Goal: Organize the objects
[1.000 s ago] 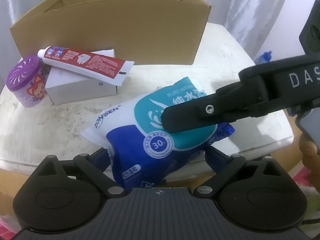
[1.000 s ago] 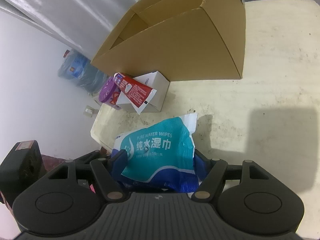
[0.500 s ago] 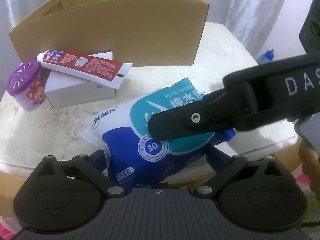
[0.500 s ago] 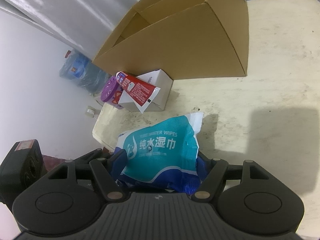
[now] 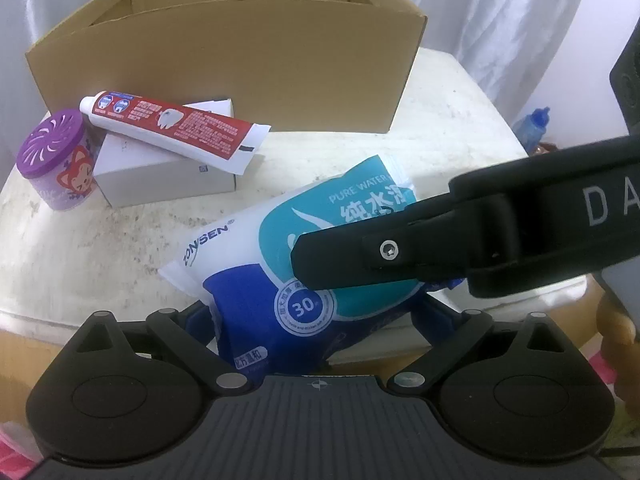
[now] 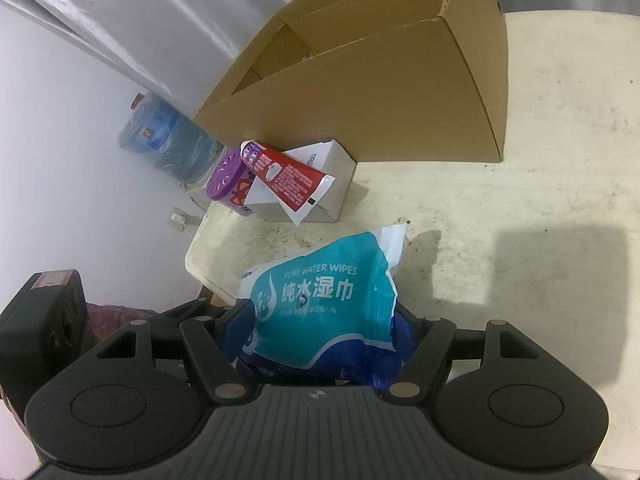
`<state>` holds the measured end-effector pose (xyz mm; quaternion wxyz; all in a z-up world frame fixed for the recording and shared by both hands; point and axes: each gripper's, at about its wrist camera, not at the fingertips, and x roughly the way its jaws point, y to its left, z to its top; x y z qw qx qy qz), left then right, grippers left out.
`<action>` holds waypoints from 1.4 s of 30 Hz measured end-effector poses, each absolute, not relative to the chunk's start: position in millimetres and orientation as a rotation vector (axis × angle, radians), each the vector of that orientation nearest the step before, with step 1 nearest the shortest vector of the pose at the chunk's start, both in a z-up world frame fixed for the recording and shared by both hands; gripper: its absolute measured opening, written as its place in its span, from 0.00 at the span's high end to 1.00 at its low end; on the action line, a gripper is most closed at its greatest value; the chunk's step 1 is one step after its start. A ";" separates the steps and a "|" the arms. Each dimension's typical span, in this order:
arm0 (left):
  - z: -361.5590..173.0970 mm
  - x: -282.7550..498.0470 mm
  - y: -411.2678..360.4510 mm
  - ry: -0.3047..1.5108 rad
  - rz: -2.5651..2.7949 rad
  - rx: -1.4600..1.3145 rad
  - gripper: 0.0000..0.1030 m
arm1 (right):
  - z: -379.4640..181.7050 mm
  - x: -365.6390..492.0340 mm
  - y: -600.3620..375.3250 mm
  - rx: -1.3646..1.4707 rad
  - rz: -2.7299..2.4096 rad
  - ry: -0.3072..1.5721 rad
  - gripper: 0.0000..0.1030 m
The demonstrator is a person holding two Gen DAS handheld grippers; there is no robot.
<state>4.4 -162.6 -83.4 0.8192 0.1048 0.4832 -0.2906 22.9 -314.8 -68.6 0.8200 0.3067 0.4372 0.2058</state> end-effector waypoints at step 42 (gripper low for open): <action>-70.0 -8.0 -162.9 0.999 -0.598 0.236 0.06 | -59.5 10.1 -312.2 0.642 0.456 0.894 0.29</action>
